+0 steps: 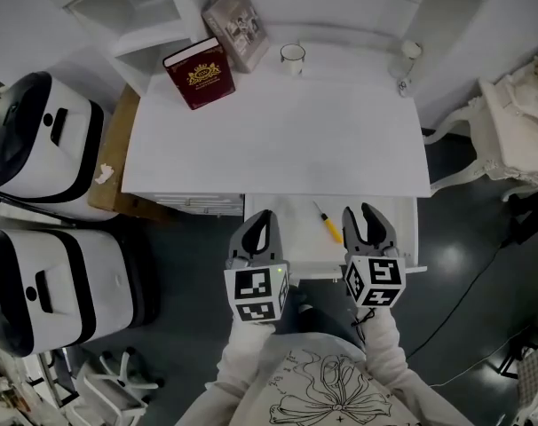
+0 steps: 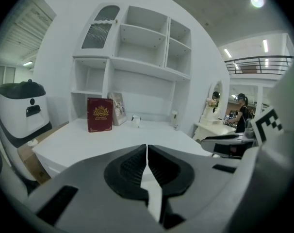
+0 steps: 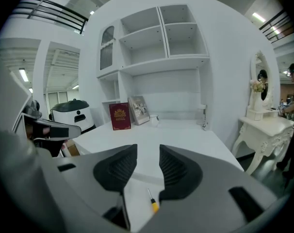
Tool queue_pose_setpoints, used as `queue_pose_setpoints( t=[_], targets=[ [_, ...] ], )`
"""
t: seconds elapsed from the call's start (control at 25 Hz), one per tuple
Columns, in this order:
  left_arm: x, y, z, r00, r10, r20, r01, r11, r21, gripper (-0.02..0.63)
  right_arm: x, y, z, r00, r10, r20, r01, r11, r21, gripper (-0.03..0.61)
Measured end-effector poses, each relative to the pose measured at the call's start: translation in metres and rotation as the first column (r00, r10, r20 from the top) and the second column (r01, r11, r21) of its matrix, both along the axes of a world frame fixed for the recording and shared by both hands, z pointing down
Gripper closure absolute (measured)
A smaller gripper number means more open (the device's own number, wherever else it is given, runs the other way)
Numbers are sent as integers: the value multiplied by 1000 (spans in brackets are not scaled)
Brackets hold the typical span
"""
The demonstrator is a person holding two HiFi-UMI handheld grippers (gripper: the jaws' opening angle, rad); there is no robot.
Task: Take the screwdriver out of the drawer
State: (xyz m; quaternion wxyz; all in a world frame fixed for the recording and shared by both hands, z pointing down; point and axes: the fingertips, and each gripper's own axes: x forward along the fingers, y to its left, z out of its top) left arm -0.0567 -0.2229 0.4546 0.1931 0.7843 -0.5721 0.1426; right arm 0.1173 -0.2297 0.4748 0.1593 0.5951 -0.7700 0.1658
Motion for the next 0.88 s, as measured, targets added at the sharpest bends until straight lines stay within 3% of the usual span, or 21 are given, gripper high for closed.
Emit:
queue_pose_setpoints(
  t=[0.52,0.88],
  targets=[
    [-16,-10,62,1000,5,3,-4,990,-139,603,-12,-11,78,999,-36,-34,29,984,-177,439],
    [-10,-10,101,1000,-19,-4,17,971,-239,604,-16,-12,135,988,-145,-55,121,944,-308,439]
  ],
)
